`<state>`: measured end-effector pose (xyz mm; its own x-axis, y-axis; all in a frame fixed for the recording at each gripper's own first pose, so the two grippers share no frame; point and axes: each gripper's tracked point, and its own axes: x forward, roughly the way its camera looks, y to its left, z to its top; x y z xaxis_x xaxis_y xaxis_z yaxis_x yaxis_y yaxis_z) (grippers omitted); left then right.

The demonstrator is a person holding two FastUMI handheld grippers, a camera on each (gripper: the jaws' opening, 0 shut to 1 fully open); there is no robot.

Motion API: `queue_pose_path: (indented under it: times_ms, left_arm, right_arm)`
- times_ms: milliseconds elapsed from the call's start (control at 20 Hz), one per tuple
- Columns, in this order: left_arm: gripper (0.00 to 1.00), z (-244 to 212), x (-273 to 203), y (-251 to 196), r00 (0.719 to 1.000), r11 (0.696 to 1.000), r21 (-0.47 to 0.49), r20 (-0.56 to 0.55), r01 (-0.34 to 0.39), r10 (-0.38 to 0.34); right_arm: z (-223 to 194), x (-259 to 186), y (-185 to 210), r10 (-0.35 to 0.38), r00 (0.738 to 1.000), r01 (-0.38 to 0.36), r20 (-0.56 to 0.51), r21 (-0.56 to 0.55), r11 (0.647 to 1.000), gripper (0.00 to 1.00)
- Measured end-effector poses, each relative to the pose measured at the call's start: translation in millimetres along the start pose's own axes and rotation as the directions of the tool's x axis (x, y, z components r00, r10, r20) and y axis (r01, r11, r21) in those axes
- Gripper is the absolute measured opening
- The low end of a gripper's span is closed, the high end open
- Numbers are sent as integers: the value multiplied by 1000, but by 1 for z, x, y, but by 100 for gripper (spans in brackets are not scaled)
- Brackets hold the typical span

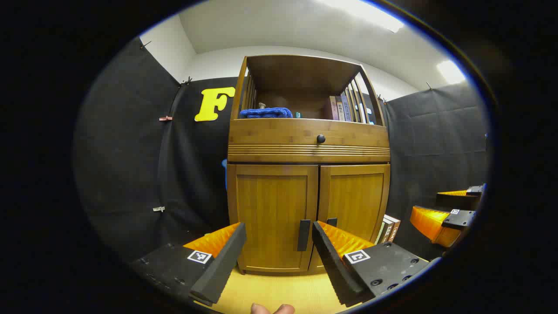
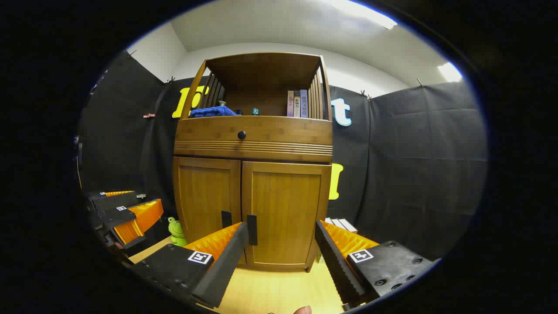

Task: Open the right door of the double-door shoe cabinet with the right hand, and open the left door with the left hand.

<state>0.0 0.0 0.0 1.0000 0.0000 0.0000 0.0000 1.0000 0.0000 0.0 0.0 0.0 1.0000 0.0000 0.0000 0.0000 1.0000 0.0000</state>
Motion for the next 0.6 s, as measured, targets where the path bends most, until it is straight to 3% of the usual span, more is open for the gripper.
queue_pose_path:
  times_ms: [600]
  left_arm:
    - [95, 1, -1, 0, 1000, 999, 25, 3, 26, -26]
  right_arm:
    - [-3, -6, 0, -10, 1000, 10, 8, 25, 1000, 98]
